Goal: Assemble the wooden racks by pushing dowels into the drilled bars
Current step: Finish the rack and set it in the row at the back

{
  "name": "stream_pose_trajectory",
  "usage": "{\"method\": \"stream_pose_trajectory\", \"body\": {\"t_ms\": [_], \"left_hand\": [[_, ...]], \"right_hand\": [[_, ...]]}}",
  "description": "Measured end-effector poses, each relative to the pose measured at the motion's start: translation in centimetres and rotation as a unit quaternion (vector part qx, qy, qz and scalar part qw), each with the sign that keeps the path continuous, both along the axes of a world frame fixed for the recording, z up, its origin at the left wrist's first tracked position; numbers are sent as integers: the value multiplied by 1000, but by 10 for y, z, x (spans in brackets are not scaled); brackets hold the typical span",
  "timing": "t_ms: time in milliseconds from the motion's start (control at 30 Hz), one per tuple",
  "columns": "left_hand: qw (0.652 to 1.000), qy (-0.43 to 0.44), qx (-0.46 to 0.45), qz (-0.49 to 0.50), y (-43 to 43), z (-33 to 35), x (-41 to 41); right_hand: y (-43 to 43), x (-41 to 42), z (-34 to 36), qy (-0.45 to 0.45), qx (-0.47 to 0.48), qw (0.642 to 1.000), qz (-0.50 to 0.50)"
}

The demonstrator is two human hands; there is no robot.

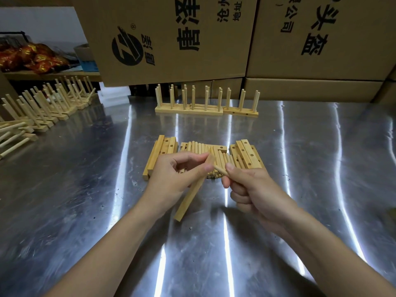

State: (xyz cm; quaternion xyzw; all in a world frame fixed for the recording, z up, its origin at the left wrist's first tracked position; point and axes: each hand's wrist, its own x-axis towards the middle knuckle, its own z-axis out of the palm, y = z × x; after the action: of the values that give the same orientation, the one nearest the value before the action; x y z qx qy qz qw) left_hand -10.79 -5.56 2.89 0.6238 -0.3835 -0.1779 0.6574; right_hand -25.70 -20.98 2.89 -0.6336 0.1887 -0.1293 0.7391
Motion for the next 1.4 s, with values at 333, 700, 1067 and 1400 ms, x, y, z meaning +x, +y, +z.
{"method": "stream_pose_trajectory", "body": {"t_ms": [333, 700, 1067, 1400], "left_hand": [[999, -4, -6, 53, -8, -1, -10], [974, -177, -14, 143, -10, -8, -23], [995, -56, 14, -81, -12, -13, -19], [982, -178, 57, -16, -12, -15, -23]], "right_hand": [[-3, -4, -8, -39, -587, 798, -132], [6, 1, -4, -24, -320, 942, -96], [-3, -5, 7, -83, -413, 896, -144], [-2, -2, 4, -63, -347, 927, -131]]}}
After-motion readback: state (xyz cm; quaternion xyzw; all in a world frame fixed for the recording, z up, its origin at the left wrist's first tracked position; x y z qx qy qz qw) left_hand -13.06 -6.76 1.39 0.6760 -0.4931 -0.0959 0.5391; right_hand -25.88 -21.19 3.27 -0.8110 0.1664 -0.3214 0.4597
